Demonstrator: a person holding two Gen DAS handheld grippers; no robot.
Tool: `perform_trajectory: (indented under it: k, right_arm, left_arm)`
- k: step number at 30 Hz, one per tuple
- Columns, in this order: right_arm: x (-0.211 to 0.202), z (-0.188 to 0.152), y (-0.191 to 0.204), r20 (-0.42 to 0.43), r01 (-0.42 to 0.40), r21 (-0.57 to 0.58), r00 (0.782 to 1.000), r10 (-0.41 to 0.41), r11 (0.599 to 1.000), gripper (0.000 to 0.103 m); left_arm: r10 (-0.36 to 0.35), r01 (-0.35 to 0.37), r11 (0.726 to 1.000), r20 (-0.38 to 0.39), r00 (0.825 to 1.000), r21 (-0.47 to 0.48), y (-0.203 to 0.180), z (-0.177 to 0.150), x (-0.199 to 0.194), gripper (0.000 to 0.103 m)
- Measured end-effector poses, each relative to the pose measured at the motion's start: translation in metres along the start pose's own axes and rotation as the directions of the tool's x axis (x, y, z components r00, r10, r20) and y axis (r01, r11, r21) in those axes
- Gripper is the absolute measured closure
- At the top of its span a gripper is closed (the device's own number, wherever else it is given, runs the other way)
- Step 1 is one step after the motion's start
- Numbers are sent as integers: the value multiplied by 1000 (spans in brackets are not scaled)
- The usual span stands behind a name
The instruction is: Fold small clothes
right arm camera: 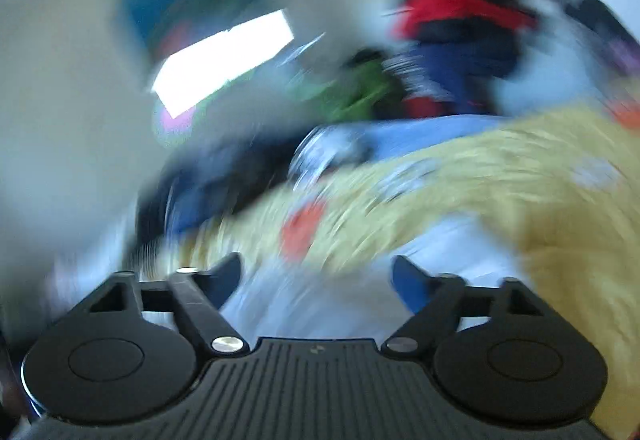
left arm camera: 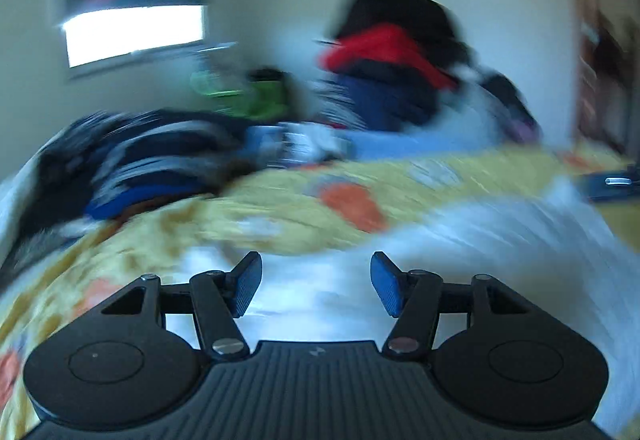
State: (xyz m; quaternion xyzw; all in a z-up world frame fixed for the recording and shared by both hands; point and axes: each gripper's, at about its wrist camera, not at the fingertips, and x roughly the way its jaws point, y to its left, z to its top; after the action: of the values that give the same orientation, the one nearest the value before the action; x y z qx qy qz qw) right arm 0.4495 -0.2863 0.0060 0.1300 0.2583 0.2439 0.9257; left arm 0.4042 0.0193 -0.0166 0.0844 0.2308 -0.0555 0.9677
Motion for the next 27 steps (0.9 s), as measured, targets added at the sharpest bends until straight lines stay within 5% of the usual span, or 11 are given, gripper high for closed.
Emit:
perform_trajectory:
  k: [1, 4, 8, 14, 18, 20, 21, 22, 24, 27]
  right_arm:
    - [13, -6, 16, -55, -25, -58, 998, 21, 998, 36]
    - [52, -5, 20, -158, -18, 9, 987, 19, 1000, 32]
    - [95, -6, 12, -230, 49, -27, 972, -54, 998, 31]
    - [104, -13, -12, -247, 18, 86, 969, 4, 996, 25]
    - [43, -4, -39, -100, -59, 355, 990, 100, 933, 23]
    - [-6, -5, -57, -27, -106, 409, 991, 128, 906, 13]
    - [-32, -11, -68, -3, -108, 442, 993, 122, 890, 1]
    - [-60, -21, -83, 7, -109, 484, 993, 121, 868, 1]
    - [-99, -49, -110, -18, -72, 591, 995, 102, 803, 1]
    - [-150, -104, -134, -39, 20, 727, 999, 12, 686, 3]
  left_arm:
    - [-14, 15, 999, -15, 1000, 47, -18, 0, 9, 42]
    - [34, -25, 994, -79, 996, 111, -41, 3, 48, 42]
    - [42, -33, 998, -215, 976, 45, -28, -2, 98, 34]
    - [-6, -13, 998, -269, 963, -69, -5, -6, 109, 26]
    - [-103, 46, 964, -209, 972, -262, 41, -6, 51, 27]
    - [-134, 63, 923, -162, 978, -380, 77, -18, 9, 26]
    - [-143, 64, 891, -143, 979, -450, 98, -29, -12, 21]
    - [-147, 58, 852, -131, 980, -521, 120, -43, -32, 21]
    - [-117, 1, 744, -129, 985, -668, 154, -77, -64, 21]
    - [-61, -123, 539, -184, 981, -833, 179, -129, -97, 21]
